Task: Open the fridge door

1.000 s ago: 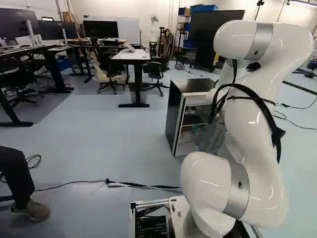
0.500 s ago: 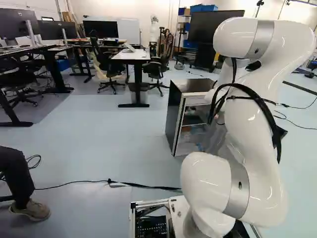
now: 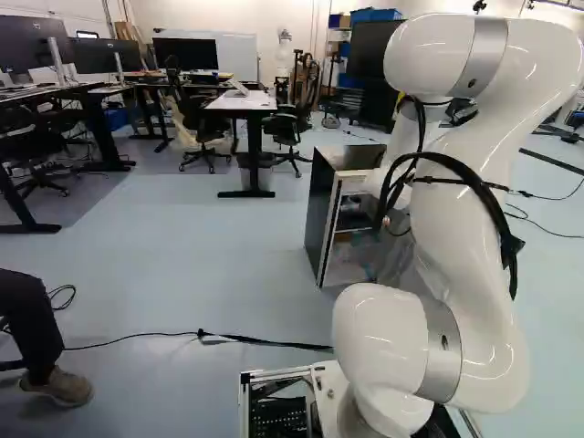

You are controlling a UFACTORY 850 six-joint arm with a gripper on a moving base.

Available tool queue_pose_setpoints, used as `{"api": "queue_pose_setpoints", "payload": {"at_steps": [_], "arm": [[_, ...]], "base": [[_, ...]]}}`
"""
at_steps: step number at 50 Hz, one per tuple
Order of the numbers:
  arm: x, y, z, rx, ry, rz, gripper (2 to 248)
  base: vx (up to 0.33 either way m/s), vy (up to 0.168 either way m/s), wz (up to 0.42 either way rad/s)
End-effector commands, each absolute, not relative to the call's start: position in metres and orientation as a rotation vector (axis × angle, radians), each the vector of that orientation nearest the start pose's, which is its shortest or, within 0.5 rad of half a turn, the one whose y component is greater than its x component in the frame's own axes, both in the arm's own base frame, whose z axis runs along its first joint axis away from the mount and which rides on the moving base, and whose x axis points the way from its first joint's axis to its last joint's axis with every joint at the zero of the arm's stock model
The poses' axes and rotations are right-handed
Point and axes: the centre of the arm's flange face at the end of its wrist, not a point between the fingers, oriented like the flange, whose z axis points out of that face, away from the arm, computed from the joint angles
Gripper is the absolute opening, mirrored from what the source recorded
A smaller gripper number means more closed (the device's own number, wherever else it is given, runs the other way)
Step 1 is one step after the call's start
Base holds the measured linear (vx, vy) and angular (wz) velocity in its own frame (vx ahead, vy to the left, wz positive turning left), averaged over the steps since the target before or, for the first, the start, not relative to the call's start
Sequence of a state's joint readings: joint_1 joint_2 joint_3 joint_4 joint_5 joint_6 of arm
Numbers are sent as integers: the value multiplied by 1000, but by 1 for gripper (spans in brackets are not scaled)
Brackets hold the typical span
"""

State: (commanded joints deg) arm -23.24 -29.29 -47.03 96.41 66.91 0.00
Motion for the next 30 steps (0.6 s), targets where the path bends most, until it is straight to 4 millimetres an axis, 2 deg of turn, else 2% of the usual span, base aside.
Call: {"api": "queue_pose_setpoints", "payload": {"at_steps": [30], "arm": [[376, -193, 309, 1139, -1795, 1050, 247]], "base": [[0, 0, 0]]}}
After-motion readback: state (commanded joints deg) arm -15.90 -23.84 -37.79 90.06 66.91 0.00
